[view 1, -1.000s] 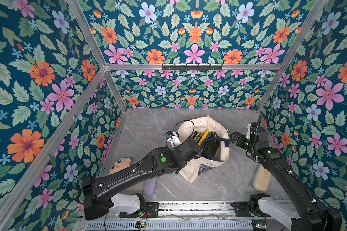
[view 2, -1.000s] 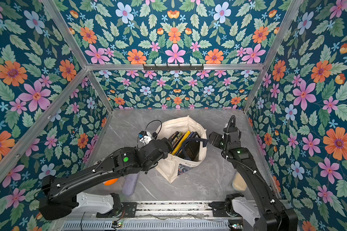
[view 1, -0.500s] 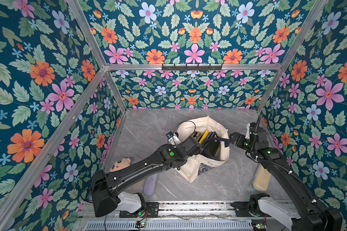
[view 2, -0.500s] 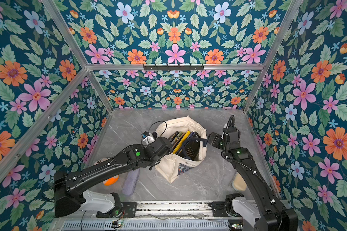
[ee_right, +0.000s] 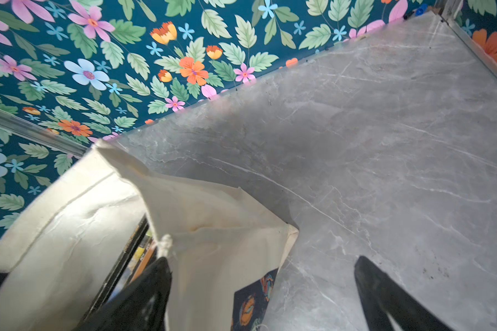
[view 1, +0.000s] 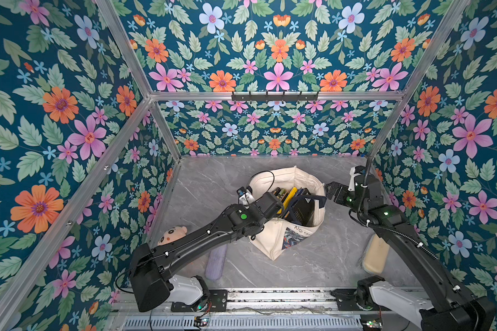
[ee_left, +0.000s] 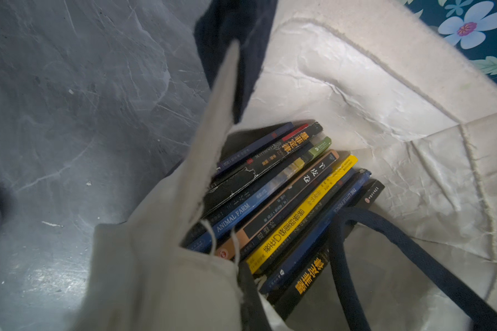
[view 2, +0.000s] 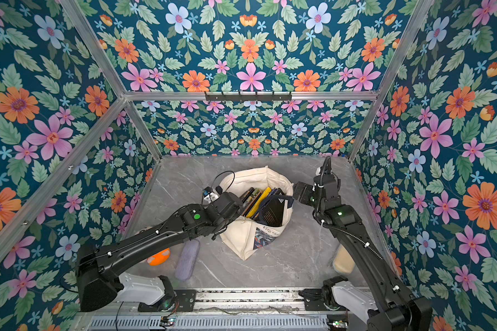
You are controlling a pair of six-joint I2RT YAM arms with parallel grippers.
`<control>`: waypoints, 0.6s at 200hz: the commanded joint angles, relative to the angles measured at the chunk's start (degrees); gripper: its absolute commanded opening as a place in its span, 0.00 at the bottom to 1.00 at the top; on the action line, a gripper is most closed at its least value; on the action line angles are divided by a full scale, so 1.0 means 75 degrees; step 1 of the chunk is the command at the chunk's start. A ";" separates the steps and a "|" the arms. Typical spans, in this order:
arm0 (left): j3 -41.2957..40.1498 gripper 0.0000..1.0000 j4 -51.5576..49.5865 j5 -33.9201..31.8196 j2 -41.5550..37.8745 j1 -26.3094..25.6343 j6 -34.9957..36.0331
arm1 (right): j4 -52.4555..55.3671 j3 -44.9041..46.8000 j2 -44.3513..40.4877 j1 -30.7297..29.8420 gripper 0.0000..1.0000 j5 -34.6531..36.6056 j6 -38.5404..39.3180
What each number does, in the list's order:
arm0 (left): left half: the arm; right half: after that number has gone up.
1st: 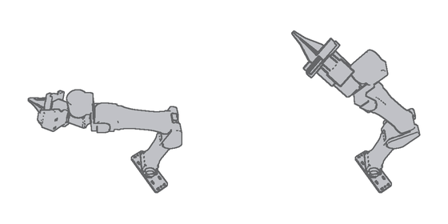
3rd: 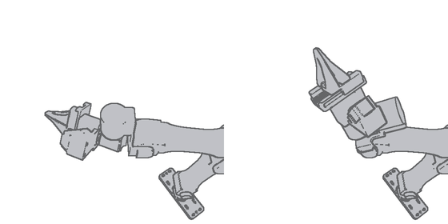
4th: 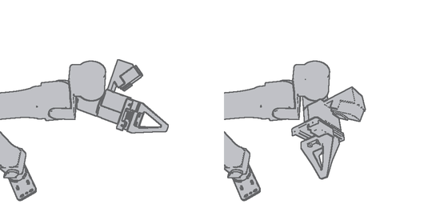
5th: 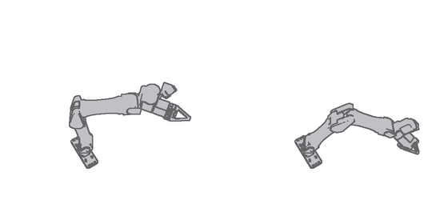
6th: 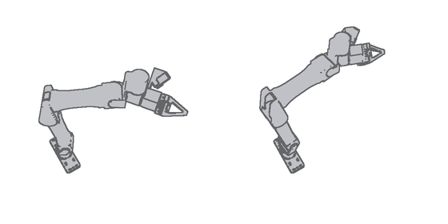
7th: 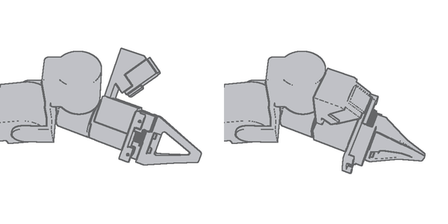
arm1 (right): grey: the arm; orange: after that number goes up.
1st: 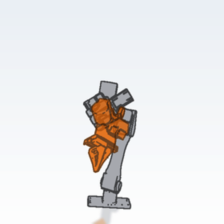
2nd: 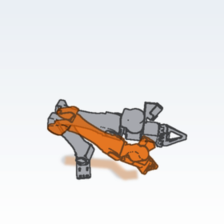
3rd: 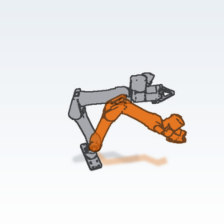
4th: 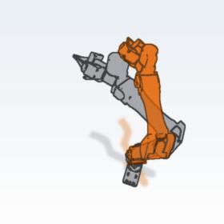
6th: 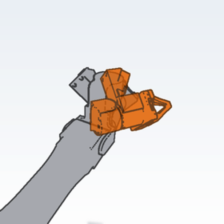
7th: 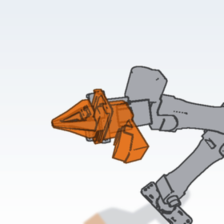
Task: Take out the books from the canvas bag
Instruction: Adjust the canvas bag at the center of the board.
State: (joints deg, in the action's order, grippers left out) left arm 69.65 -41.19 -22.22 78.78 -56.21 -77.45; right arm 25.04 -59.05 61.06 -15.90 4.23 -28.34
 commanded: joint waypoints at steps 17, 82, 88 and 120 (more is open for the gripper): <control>-0.0048 0.00 0.0465 0.0220 -0.0008 0.0684 0.1385 | 0.0244 -0.0712 0.0312 -0.0027 0.99 -0.0207 0.0343; 0.0591 0.00 0.0791 0.0862 0.0593 0.1544 0.3140 | 0.1443 -0.2693 0.2316 -0.0652 0.99 -0.1579 0.1126; 0.0620 0.00 0.0805 0.0909 0.0644 0.1564 0.3239 | 0.1579 -0.2803 0.2464 -0.0760 0.99 -0.1508 0.1213; 0.0602 0.00 0.0988 0.1014 0.0713 0.1679 0.3611 | 0.2064 -0.3151 0.3104 -0.0927 0.99 -0.1241 0.1315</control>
State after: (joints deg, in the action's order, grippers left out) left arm 74.17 -37.95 -14.92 84.14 -44.23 -54.96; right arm 35.33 -81.17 81.84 -22.63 -6.28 -20.58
